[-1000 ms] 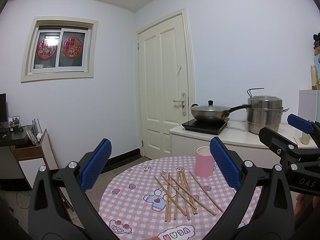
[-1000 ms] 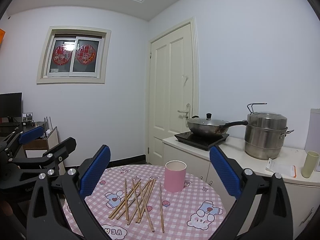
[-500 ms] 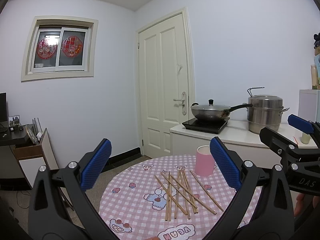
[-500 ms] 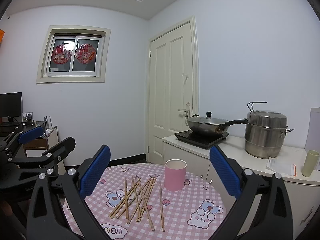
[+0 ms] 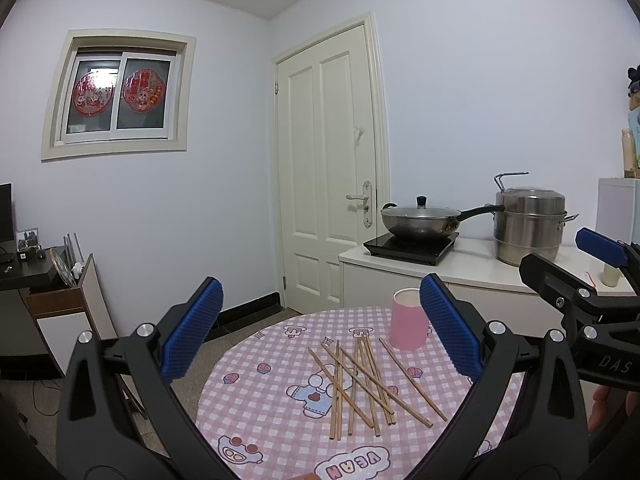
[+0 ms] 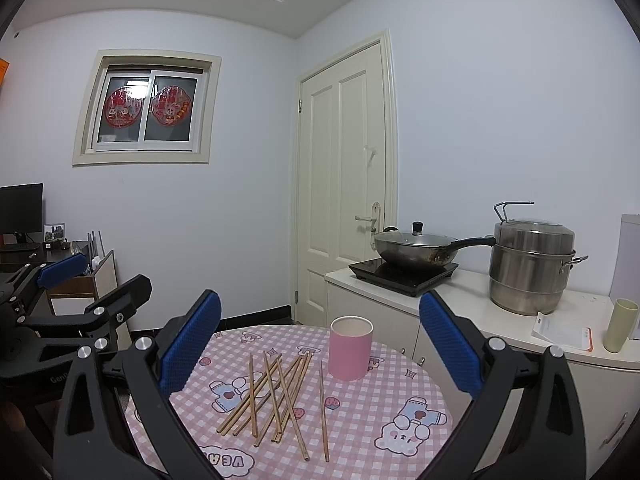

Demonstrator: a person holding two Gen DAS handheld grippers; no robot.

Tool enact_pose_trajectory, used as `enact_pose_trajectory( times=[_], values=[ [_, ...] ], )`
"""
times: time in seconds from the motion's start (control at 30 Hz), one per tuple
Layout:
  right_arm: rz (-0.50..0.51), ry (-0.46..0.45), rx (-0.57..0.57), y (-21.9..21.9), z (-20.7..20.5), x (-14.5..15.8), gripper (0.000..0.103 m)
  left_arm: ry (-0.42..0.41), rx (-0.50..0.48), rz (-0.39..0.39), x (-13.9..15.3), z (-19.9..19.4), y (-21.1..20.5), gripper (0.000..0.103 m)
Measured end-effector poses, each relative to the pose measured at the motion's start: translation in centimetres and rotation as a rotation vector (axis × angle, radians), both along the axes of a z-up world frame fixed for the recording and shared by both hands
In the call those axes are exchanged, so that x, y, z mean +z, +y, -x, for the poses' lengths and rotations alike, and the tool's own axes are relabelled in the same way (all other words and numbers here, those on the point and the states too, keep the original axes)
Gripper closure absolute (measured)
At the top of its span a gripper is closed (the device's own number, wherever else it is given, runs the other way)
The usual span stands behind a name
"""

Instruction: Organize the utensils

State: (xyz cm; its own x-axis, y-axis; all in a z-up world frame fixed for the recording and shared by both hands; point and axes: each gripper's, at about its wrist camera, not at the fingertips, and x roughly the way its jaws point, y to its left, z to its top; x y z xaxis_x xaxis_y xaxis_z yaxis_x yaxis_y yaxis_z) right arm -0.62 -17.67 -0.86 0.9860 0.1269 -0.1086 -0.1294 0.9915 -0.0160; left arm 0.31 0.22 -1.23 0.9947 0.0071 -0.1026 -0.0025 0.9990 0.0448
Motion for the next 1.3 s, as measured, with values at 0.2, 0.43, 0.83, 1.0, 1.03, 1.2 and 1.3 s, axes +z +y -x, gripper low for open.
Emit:
enact_pose_trajectory(
  times=[0.2, 0.43, 0.83, 1.0, 1.03, 1.2, 1.3],
  values=[
    [0.0, 0.002, 0.0, 0.0, 0.0, 0.1, 0.007, 0.001, -0.001, 0.001, -0.1, 0.0, 0.0, 0.006],
    [-0.002, 0.008, 0.0, -0.2, -0.3, 0.0, 0.007, 0.006, -0.003, 0.0, -0.1, -0.1, -0.1, 0.006],
    [-0.003, 0.024, 0.001, -0.3, -0.6, -0.2, 0.007, 0.017, -0.004, -0.003, -0.4, -0.3, -0.2, 0.006],
    [-0.003, 0.028, 0.002, -0.3, -1.0, 0.1, 0.007, 0.023, -0.001, -0.004, -0.4, -0.5, -0.3, 0.006],
    [-0.003, 0.028, 0.002, -0.3, -1.0, 0.1, 0.007, 0.023, -0.001, -0.004, -0.4, -0.5, -0.3, 0.006],
    [-0.004, 0.031, 0.005, -0.3, -1.0, 0.1, 0.007, 0.028, -0.002, -0.004, -0.4, -0.7, -0.4, 0.006],
    [-0.004, 0.039, 0.01, -0.4, -1.4, 0.1, 0.007, 0.037, -0.001, -0.006, -0.4, -1.1, -0.3, 0.006]
  ],
)
